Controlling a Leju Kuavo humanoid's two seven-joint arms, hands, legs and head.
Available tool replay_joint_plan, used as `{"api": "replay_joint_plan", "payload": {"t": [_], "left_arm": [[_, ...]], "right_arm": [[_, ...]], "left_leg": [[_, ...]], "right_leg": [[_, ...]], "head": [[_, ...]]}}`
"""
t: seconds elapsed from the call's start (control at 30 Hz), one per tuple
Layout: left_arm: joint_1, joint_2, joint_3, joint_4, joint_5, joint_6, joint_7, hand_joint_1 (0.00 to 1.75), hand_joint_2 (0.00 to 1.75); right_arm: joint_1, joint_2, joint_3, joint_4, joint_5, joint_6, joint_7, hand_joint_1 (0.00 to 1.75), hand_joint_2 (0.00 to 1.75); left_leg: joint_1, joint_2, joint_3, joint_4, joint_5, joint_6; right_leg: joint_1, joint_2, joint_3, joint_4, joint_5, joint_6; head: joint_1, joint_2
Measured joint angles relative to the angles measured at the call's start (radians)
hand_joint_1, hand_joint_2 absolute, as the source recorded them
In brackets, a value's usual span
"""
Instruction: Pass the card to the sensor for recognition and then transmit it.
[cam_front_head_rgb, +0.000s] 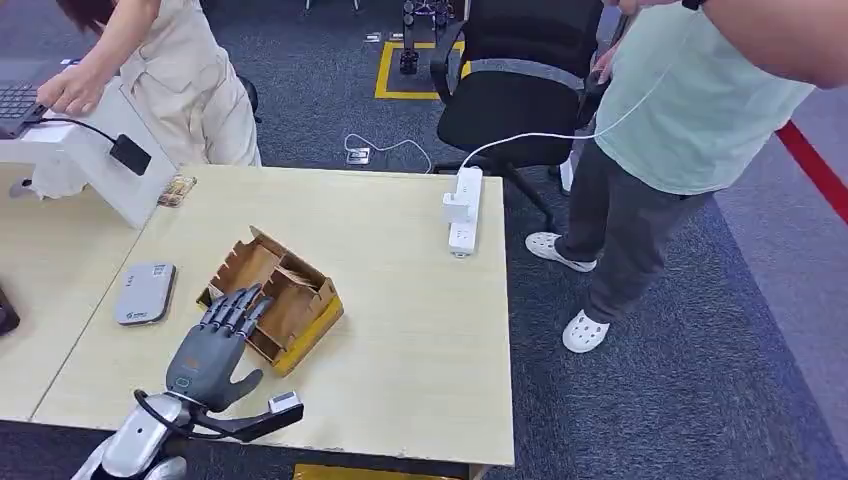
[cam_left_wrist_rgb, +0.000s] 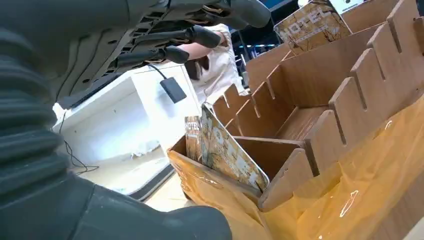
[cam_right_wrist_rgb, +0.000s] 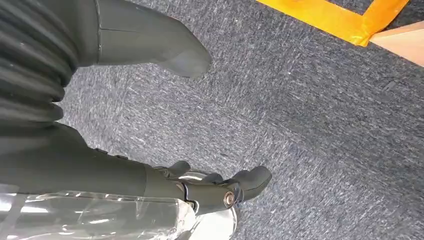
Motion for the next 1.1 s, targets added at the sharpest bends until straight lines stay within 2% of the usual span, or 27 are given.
{"api": "replay_joint_plan", "payload": {"t": [0.7,0.87,0.9,0.97,1.0,1.03,1.07,1.1], "left_arm": [[0.000,-0.006,0.006,0.000,0.002,0.000,-0.001,0.00,1.75],[0.000,-0.006,0.009,0.001,0.003,-0.001,-0.001,0.05,1.75],[0.000,-0.006,0.009,0.001,0.005,-0.001,-0.001,0.26,1.75],[0.000,-0.006,0.010,0.001,0.008,-0.001,-0.001,0.26,1.75],[0.000,-0.006,0.010,0.001,0.011,-0.003,-0.002,1.52,1.75],[0.000,-0.006,0.011,0.001,0.011,-0.003,-0.002,1.75,1.75],[0.000,-0.006,0.011,0.001,0.011,-0.003,-0.002,1.75,1.75],[0.000,-0.005,0.012,0.001,0.013,-0.004,-0.002,1.66,1.75]], "right_arm": [[0.001,0.000,-0.003,0.001,0.000,0.000,0.000,0.00,1.75],[0.001,0.000,-0.004,0.000,0.000,0.000,0.000,0.00,1.75],[0.001,0.000,-0.004,0.001,0.000,0.000,0.000,0.00,1.75],[0.001,0.000,-0.004,0.000,0.000,0.000,0.000,0.00,1.75],[0.001,0.000,-0.004,0.001,0.001,0.000,0.000,0.00,1.75],[0.001,0.000,-0.005,0.000,0.002,0.000,0.000,0.00,1.75],[0.001,0.000,-0.005,0.000,0.002,0.000,0.000,0.00,1.75],[0.001,0.000,-0.005,0.000,0.002,0.000,0.000,0.00,1.75]], "left_leg": [[0.000,0.000,0.000,0.000,0.000,0.000],[0.000,0.000,0.000,0.000,0.000,0.000],[0.000,0.000,0.000,0.000,0.000,0.000],[0.000,0.000,0.000,0.000,0.000,0.000],[0.000,0.000,0.000,0.000,0.000,0.000],[0.000,0.000,0.000,0.000,0.000,0.000],[0.000,0.000,0.000,0.000,0.000,0.000],[0.000,0.000,0.000,0.000,0.000,0.000]], "right_leg": [[0.000,0.000,0.000,0.000,0.000,0.000],[0.000,0.000,0.000,0.000,0.000,0.000],[0.000,0.000,0.000,0.000,0.000,0.000],[0.000,0.000,0.000,0.000,0.000,0.000],[0.000,0.000,0.000,0.000,0.000,0.000],[0.000,0.000,0.000,0.000,0.000,0.000],[0.000,0.000,0.000,0.000,0.000,0.000],[0.000,0.000,0.000,0.000,0.000,0.000]], "head": [[0.000,0.000],[0.000,0.000],[0.000,0.000],[0.000,0.000],[0.000,0.000],[0.000,0.000],[0.000,0.000],[0.000,0.000]]}}
